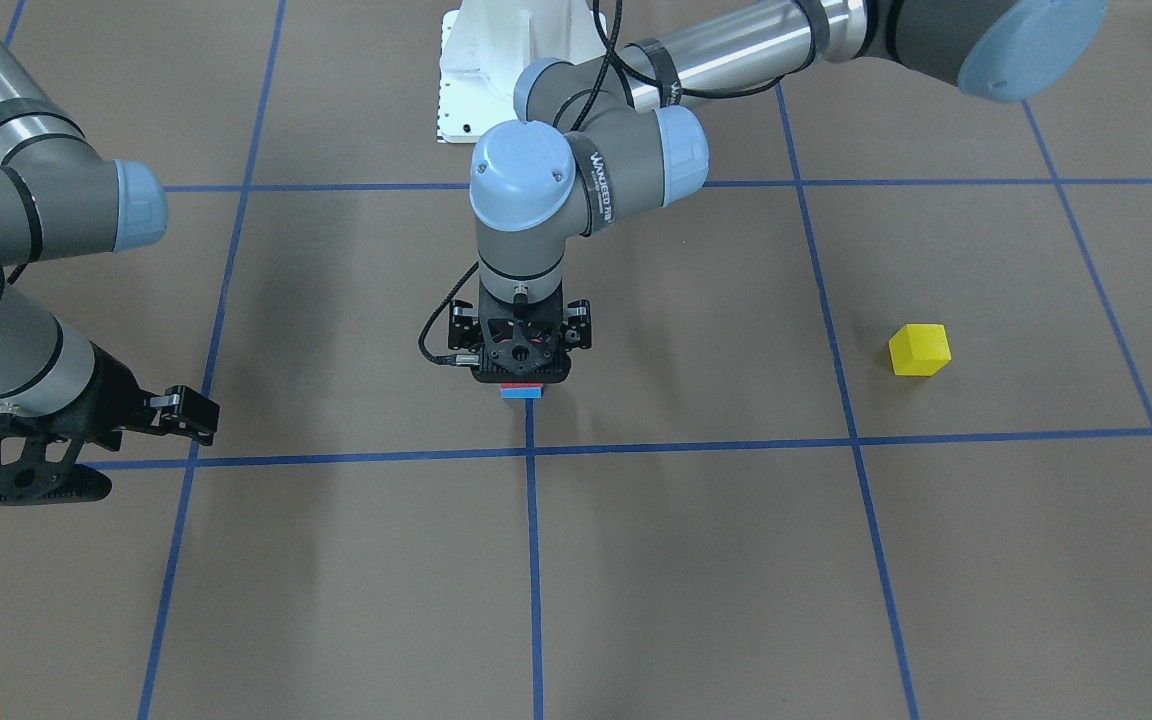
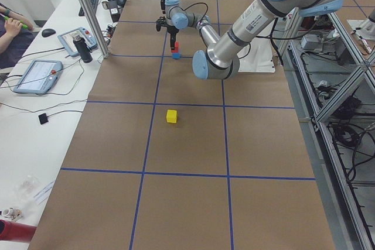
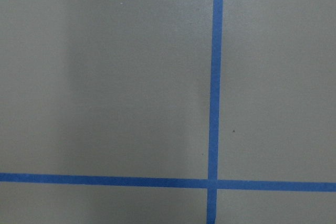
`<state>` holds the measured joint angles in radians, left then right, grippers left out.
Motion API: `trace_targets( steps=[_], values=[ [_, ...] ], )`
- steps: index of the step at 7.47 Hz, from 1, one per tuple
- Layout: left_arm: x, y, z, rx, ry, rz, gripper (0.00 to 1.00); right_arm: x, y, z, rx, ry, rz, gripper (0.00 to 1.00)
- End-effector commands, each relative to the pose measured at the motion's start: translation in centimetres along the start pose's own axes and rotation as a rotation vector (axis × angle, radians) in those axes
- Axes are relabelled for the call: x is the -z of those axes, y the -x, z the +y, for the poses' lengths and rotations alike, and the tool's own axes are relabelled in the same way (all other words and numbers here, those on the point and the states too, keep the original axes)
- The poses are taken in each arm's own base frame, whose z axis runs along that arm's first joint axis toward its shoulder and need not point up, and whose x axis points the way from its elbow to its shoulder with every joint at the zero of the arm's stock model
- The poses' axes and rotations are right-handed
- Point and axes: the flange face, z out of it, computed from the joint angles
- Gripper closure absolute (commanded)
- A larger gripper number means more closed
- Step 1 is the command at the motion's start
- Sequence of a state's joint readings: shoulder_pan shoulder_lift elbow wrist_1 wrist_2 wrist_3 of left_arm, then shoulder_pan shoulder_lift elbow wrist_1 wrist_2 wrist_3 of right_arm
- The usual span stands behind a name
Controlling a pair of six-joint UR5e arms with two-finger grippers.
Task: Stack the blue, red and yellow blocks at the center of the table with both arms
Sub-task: 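Lower the red cube onto the blue cube with the left gripper, then open the left gripper and move it toward the yellow cube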
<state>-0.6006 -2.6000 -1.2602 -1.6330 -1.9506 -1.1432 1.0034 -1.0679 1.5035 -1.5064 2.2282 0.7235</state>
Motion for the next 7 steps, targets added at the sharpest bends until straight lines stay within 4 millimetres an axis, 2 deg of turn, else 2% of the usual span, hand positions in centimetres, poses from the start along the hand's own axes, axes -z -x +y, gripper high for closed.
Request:
trace_targets(
  steps=[1, 2, 3, 5, 6, 7],
  values=[
    [4.5, 1.0, -1.8, 0.02, 0.01, 0.062, 0.0, 0.1, -0.3, 0.0, 0.007, -0.005, 0.003, 0.01],
    [7.7, 3.2, -3.3, 0.037, 0.015, 0.111, 0.0, 0.6, -0.7, -0.4, 0.002, -0.012, 0.003, 0.0],
    [9.0, 8.2, -1.6, 0.03, 0.0, 0.141, 0.0, 1.0, -1.0, -0.6, -0.003, -0.019, 0.001, 0.01],
    [10.8, 22.9, 0.5, 0.09, -0.05, 0.09, 0.0, 1.5, -1.4, -0.9, -0.019, -0.026, 0.001, 0.01],
    [9.6, 27.8, 0.7, 0.028, -0.048, 0.039, 0.0, 1.5, -1.5, -0.9, -0.023, -0.028, 0.003, 0.01],
    [7.6, 33.5, 1.0, -0.035, -0.026, -0.025, 0.0, 1.5, -1.3, -0.9, -0.016, -0.035, -0.002, 0.01]
  ],
)
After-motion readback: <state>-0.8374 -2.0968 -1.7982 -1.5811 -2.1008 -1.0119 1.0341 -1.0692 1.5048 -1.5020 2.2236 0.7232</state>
